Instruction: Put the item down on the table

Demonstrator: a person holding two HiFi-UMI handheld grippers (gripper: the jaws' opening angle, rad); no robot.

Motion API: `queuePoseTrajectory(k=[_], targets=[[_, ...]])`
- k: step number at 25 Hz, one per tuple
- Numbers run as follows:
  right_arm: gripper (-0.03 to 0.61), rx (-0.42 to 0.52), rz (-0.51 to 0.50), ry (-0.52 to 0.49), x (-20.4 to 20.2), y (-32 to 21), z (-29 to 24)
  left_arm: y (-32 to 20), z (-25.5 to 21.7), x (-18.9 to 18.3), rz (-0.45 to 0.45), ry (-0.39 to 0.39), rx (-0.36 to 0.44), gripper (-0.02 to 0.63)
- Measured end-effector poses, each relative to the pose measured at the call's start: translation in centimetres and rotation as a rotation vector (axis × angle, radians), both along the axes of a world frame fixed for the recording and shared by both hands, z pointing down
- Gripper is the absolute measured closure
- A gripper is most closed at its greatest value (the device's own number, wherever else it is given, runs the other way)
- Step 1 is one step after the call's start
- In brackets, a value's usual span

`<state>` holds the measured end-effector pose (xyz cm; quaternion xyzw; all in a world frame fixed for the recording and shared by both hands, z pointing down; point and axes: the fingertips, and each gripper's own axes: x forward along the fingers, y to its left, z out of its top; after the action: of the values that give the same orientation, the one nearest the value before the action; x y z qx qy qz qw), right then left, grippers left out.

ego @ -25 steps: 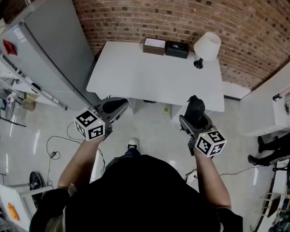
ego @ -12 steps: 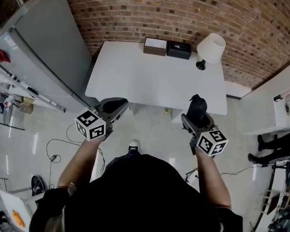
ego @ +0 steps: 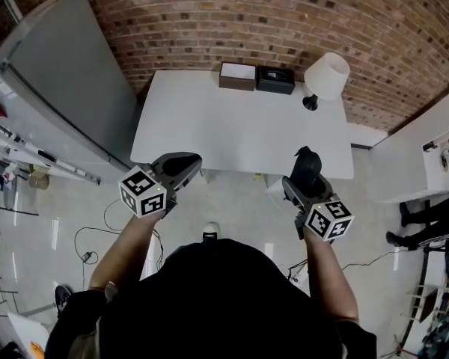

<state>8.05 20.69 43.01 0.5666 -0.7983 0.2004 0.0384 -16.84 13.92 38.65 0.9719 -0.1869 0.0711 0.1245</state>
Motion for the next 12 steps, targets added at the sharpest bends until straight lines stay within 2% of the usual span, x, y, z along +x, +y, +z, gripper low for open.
queuePoseTrajectory(k=[12], targets=[[0.225,0.002,0.071,0.023,-1.1,-3.2,-0.4,-4.6,0.5,-1.7,0.045,-0.008,0.002,0.574]])
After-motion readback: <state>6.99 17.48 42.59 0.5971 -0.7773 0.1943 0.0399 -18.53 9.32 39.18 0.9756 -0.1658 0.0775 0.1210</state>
